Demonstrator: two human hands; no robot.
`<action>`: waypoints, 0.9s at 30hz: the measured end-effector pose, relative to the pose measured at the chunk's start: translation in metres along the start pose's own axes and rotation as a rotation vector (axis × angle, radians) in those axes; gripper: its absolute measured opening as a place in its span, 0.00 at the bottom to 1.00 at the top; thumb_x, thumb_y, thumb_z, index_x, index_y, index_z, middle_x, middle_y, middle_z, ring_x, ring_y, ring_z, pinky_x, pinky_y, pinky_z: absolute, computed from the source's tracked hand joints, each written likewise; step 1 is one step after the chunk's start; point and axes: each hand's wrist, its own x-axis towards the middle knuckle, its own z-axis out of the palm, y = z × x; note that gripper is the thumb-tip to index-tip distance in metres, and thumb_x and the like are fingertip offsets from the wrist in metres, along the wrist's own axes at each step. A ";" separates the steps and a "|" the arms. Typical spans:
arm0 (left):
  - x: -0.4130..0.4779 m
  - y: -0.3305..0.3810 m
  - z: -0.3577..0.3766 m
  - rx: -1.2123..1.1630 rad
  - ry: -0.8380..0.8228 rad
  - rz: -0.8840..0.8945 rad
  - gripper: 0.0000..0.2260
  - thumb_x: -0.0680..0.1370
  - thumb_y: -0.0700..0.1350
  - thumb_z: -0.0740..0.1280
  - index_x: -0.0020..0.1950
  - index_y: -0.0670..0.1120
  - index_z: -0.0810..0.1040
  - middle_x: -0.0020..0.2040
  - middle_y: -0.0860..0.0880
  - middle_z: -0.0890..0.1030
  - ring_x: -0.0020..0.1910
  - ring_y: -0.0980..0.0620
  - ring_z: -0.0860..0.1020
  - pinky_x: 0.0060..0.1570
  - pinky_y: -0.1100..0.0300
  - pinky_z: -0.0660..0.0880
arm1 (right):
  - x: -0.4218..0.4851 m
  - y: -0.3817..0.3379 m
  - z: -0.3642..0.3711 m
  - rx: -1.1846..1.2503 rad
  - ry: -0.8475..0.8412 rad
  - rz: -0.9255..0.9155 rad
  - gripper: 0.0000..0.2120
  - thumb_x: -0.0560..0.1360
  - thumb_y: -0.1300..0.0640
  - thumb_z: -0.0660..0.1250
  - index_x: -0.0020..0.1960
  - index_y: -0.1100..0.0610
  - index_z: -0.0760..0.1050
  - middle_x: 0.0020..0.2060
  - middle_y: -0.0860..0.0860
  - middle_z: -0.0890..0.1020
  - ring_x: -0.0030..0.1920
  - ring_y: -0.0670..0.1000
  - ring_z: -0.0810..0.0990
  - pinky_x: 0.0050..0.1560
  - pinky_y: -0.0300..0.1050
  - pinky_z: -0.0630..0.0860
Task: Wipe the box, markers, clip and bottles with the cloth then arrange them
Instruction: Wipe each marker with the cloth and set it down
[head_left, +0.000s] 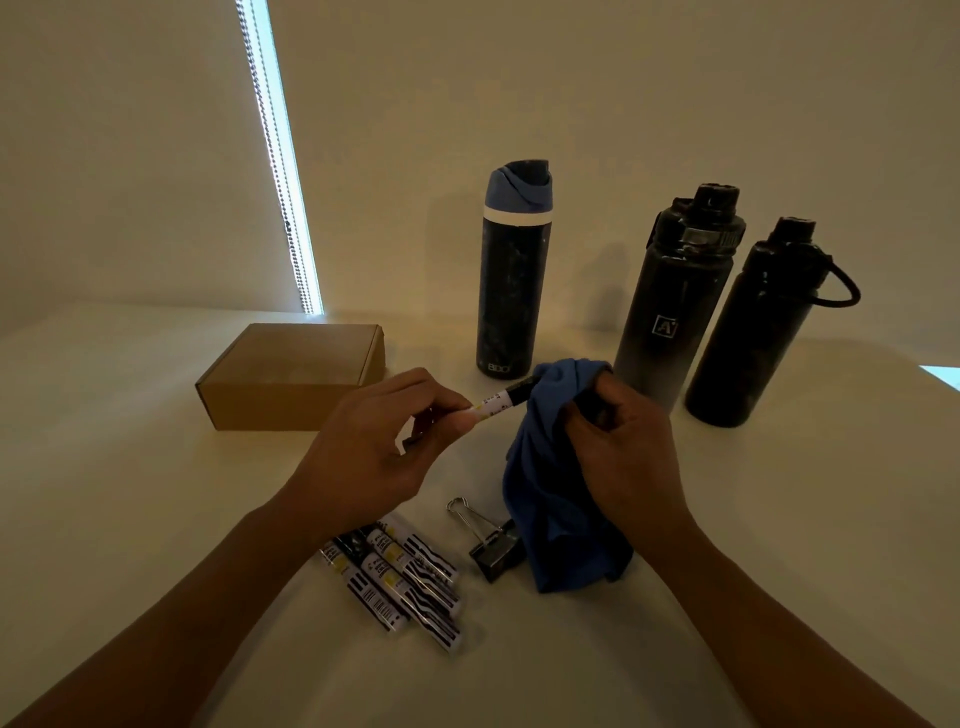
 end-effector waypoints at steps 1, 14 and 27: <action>0.000 0.001 -0.001 -0.007 -0.006 -0.013 0.09 0.82 0.50 0.68 0.55 0.46 0.85 0.43 0.59 0.77 0.39 0.61 0.74 0.41 0.74 0.68 | 0.002 0.003 0.000 0.006 -0.020 0.020 0.04 0.80 0.55 0.67 0.53 0.53 0.79 0.40 0.47 0.81 0.39 0.43 0.80 0.43 0.38 0.79; -0.001 0.003 0.000 -0.024 -0.012 -0.043 0.07 0.81 0.48 0.71 0.55 0.46 0.85 0.42 0.57 0.79 0.41 0.62 0.76 0.42 0.75 0.69 | -0.005 -0.007 -0.007 -0.049 0.014 -0.078 0.07 0.80 0.56 0.65 0.47 0.56 0.80 0.38 0.47 0.81 0.37 0.39 0.76 0.41 0.30 0.72; -0.003 -0.006 0.000 0.017 0.034 -0.019 0.07 0.80 0.49 0.74 0.54 0.48 0.85 0.42 0.58 0.79 0.39 0.55 0.78 0.41 0.72 0.69 | -0.002 0.000 0.001 0.025 -0.015 0.049 0.05 0.81 0.60 0.65 0.49 0.62 0.78 0.33 0.50 0.76 0.30 0.39 0.75 0.33 0.30 0.72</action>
